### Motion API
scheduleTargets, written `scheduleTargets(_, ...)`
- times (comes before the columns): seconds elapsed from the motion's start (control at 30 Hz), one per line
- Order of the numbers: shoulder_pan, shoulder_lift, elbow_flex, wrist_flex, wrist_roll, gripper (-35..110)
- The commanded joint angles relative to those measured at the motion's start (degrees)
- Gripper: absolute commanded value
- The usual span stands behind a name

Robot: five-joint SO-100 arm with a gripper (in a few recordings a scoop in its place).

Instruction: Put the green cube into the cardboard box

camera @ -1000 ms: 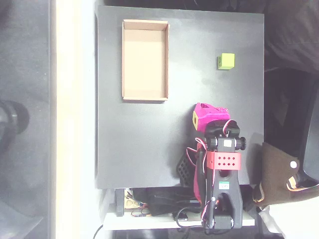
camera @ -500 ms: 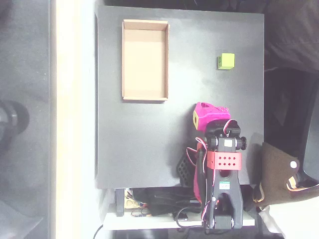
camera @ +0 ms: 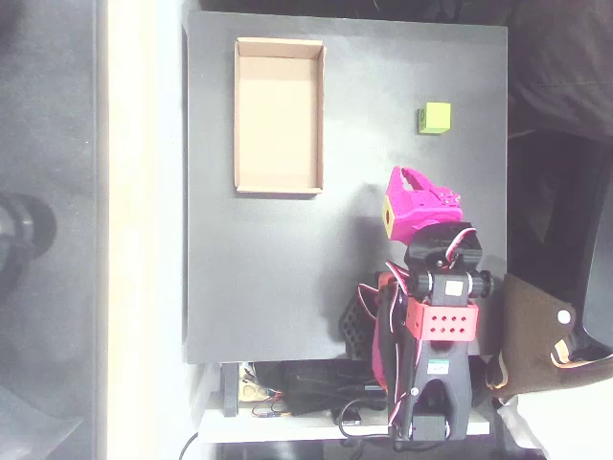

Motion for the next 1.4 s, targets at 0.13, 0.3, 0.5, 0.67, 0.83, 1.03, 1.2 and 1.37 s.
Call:
scheduleTargets(0.13,-0.53,-4.75,-12.66,0.88,0.44,1)
scheduleTargets(0.3,0.09,-14.15,-25.14,0.88,0.44,1)
scheduleTargets(0.5,0.44,-26.46,-42.89,0.88,0.44,1)
scheduleTargets(0.67,0.44,-36.83,-56.87,0.88,0.44,1)
scheduleTargets(0.83,0.44,-46.41,-68.55,0.79,0.44,1)
scheduleTargets(1.03,0.53,-56.25,-78.49,0.79,0.44,1)
scheduleTargets(1.2,1.14,-63.19,-82.79,0.79,0.88,1)
scheduleTargets(1.37,6.24,-69.61,-83.32,0.7,0.88,1)
